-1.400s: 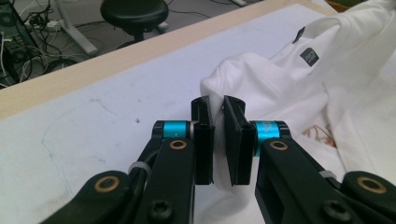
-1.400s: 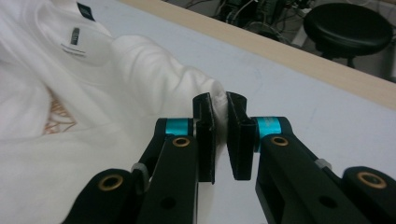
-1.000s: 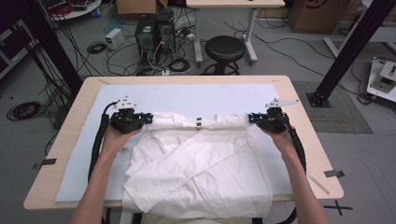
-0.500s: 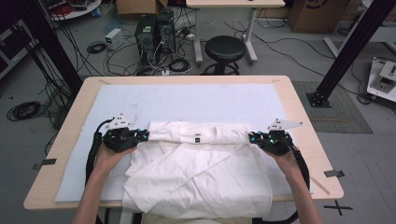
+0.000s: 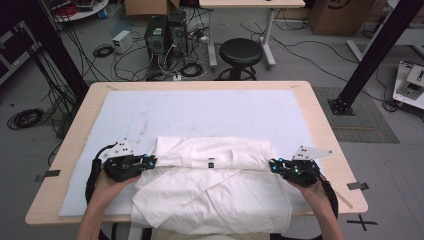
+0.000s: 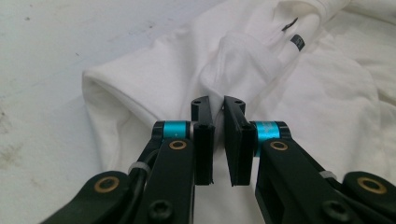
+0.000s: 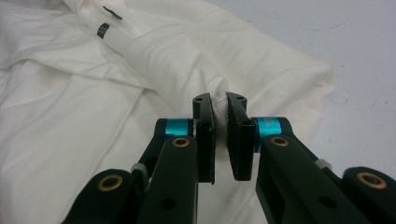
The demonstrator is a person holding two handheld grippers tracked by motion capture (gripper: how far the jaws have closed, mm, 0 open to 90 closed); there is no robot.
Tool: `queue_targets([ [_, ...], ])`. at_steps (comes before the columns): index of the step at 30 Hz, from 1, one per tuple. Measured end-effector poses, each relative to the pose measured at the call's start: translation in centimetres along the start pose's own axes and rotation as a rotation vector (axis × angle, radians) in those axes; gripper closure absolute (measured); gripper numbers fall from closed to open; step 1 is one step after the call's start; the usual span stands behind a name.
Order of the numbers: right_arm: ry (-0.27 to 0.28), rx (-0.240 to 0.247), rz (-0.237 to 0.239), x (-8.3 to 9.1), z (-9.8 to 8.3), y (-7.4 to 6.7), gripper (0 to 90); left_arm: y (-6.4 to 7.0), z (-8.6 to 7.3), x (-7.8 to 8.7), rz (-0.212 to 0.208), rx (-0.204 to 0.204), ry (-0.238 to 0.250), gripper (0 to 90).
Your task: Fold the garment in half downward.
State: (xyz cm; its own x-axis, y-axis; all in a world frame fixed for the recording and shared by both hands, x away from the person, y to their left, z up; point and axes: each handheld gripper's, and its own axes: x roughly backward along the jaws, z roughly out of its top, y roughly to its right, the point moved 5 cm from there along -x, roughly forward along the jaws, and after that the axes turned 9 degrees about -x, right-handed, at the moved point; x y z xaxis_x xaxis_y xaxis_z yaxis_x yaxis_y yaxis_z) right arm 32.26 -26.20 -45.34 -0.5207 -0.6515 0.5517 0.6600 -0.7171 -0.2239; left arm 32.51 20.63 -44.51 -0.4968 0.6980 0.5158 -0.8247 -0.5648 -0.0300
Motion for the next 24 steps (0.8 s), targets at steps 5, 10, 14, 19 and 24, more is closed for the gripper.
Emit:
queue_targets([
  [5, -0.018, 0.007, 0.018, 0.3, -1.2, -0.6, 83.9, 0.4, -1.0, 0.4, -0.022, 0.030, 0.011, 82.4],
  [10, -0.018, -0.007, 0.026, 0.6, -2.0, -0.9, 83.9, 1.3, -1.4, 0.8, -0.037, 0.018, 0.012, 82.4],
  [14, -0.024, -0.009, 0.029, 1.1, -2.5, -1.2, 83.9, 2.1, -1.6, 1.1, -0.050, 0.012, 0.012, 82.4],
  [19, -0.028, -0.025, 0.036, 1.2, -3.2, -1.0, 83.9, 2.3, -2.2, 0.9, -0.056, 0.018, -0.005, 82.4],
  [24, -0.047, -0.030, 0.042, 1.0, -3.7, -1.0, 84.0, 2.6, -2.8, 0.9, -0.073, 0.027, -0.015, 82.4],
])
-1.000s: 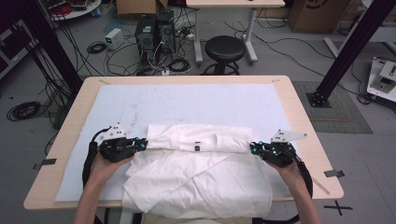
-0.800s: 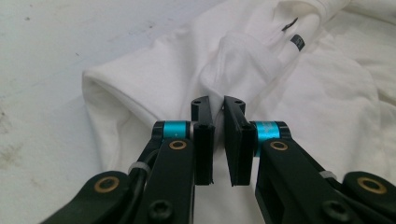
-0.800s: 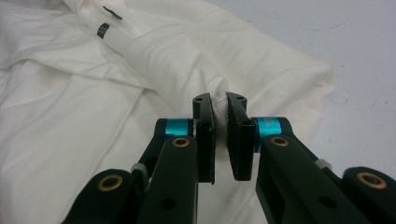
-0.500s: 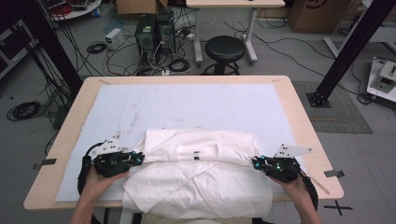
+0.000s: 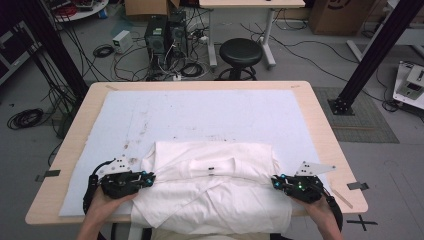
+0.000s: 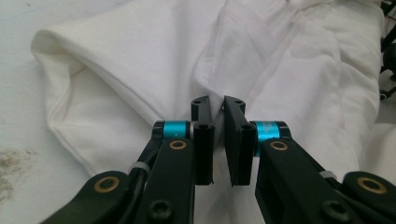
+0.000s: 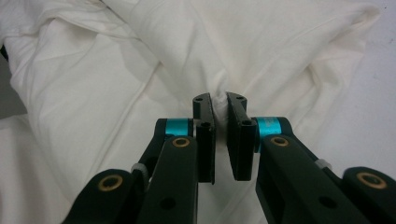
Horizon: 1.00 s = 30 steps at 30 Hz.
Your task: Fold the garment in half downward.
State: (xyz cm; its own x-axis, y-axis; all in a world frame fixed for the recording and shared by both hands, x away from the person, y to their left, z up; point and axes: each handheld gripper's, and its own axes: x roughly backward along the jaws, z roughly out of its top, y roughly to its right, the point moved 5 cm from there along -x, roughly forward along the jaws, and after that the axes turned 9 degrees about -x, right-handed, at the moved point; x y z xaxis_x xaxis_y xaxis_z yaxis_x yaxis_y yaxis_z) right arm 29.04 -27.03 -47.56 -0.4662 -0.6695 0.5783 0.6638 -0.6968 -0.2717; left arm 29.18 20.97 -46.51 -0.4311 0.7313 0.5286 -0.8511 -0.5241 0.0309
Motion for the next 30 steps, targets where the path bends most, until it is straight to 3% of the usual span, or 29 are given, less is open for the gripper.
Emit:
queue_targets([
  [13, -0.008, 0.010, 0.015, 0.9, -1.3, -0.8, 84.0, 1.3, -0.5, 0.7, -0.053, -0.002, 0.010, 82.4],
  [15, -0.001, 0.002, 0.034, 1.4, -1.6, -1.0, 84.1, 1.6, -0.5, 1.2, -0.056, -0.007, 0.023, 82.4],
  [21, -0.016, -0.011, 0.076, 1.6, -2.5, -0.9, 84.1, 1.7, -1.1, 1.0, -0.076, -0.003, -0.003, 82.4],
  [30, -0.022, 0.015, 0.089, 2.2, -3.0, -1.3, 84.1, 2.5, -1.5, 1.4, -0.109, -0.014, -0.020, 82.4],
])
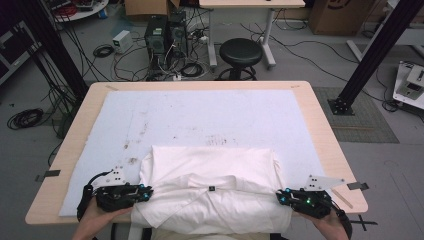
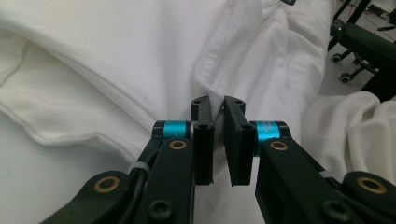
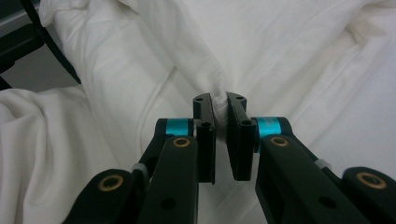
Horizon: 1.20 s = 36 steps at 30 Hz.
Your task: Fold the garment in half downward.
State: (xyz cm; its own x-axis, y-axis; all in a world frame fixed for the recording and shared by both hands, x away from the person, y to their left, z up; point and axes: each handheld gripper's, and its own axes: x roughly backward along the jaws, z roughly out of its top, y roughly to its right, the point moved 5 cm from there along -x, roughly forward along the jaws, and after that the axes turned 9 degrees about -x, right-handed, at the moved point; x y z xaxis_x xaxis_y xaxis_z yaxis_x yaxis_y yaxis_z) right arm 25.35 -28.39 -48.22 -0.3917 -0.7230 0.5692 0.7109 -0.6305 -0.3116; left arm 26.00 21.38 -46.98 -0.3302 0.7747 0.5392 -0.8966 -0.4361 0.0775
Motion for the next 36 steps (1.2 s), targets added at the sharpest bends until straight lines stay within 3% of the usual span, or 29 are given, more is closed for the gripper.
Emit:
queue_targets([
  [4, 0.000, -0.009, 0.009, -0.1, -0.3, 0.1, 83.4, -0.1, 0.0, 0.0, -0.022, 0.005, -0.001, 80.2],
  [6, 0.004, -0.003, 0.009, -0.1, -0.2, 0.0, 79.2, -0.2, 0.1, 0.5, -0.042, 0.015, 0.007, 71.6],
  [9, 0.013, 0.001, 0.008, 0.2, 0.3, -0.2, 67.4, -0.6, 0.6, 1.7, -0.022, 0.026, 0.026, 58.1],
  [14, 0.070, -0.039, -0.001, 1.1, 1.6, 0.1, 49.5, -2.0, 2.1, 3.7, 0.084, 0.041, 0.092, 49.7],
  [17, 0.084, -0.057, -0.030, 1.2, 2.5, 0.8, 42.3, -3.2, 3.2, 3.9, 0.157, 0.037, 0.099, 48.0],
  [18, 0.084, -0.057, -0.030, 1.2, 2.5, 0.8, 42.3, -3.2, 3.2, 3.9, 0.157, 0.037, 0.099, 47.9],
  [19, 0.088, -0.059, -0.045, 1.1, 2.8, 1.0, 40.8, -4.6, 4.0, 3.6, 0.211, 0.065, 0.098, 47.9],
  [22, 0.096, -0.064, -0.082, 0.4, 4.0, 1.7, 35.9, -6.3, 5.0, 2.4, 0.250, 0.082, 0.098, 45.5],
  [25, 0.104, -0.077, -0.112, -0.3, 4.6, 2.3, 32.4, -8.1, 5.4, 0.7, 0.302, 0.103, 0.050, 43.2],
  [28, 0.121, -0.081, -0.132, -0.7, 5.1, 2.8, 32.5, -9.9, 5.4, -0.9, 0.328, 0.142, 0.035, 43.2],
  [33, 0.123, -0.091, -0.138, -1.2, 5.4, 3.3, 32.5, -11.9, 5.0, -3.3, 0.299, 0.199, 0.011, 43.2],
  [36, 0.116, -0.090, -0.138, -1.4, 5.4, 3.3, 32.6, -12.4, 4.5, -4.5, 0.259, 0.223, -0.013, 43.2],
])
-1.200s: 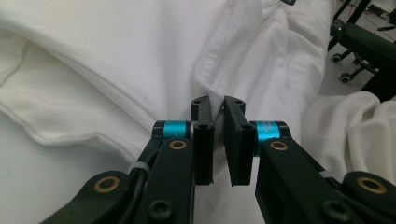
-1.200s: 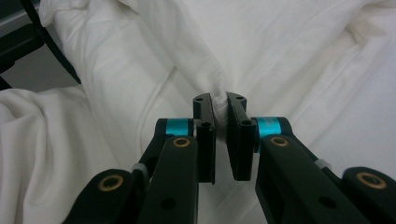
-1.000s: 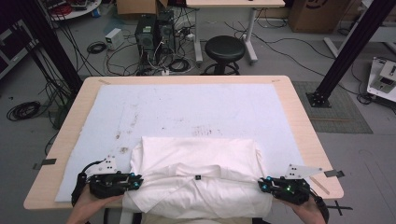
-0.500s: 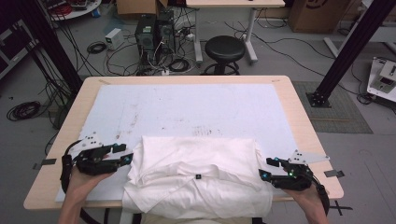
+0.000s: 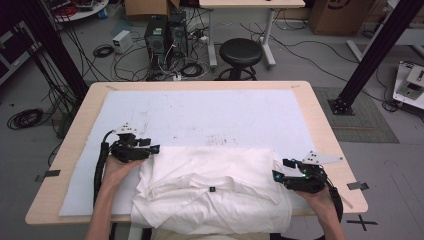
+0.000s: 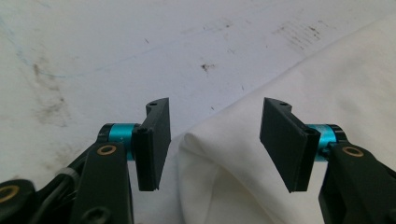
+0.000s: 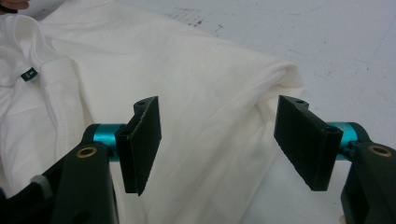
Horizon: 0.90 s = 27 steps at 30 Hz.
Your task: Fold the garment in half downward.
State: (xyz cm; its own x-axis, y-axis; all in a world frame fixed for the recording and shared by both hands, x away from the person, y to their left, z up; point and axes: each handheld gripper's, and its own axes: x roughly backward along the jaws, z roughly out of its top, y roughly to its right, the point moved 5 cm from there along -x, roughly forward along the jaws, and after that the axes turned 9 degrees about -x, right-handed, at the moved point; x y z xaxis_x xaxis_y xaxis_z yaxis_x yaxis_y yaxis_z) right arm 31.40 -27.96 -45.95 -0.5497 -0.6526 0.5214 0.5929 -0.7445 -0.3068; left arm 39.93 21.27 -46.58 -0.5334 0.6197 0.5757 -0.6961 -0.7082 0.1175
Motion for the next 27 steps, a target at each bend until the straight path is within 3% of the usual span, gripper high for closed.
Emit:
queue_targets([
  [7, 0.001, 0.001, -0.003, -0.2, 0.0, 0.1, 32.8, -0.4, -1.0, -1.1, -0.028, 0.014, -0.044, 43.2],
  [10, -0.002, 0.004, -0.007, -0.4, 0.0, 0.2, 32.9, -0.3, -1.1, -1.1, -0.027, 0.003, -0.034, 43.2],
  [18, -0.003, -0.002, -0.023, -0.3, -0.1, 0.4, 33.0, 0.6, -1.4, -1.1, 0.012, -0.123, -0.047, 49.4],
  [20, -0.001, -0.003, -0.023, -0.3, -0.1, 0.4, 33.1, 0.7, -1.4, -1.0, 0.013, -0.137, -0.051, 51.6],
  [27, 0.005, -0.008, -0.040, -0.3, 0.2, 0.6, 33.0, 0.4, -1.5, -1.0, -0.003, -0.097, -0.035, 66.5],
])
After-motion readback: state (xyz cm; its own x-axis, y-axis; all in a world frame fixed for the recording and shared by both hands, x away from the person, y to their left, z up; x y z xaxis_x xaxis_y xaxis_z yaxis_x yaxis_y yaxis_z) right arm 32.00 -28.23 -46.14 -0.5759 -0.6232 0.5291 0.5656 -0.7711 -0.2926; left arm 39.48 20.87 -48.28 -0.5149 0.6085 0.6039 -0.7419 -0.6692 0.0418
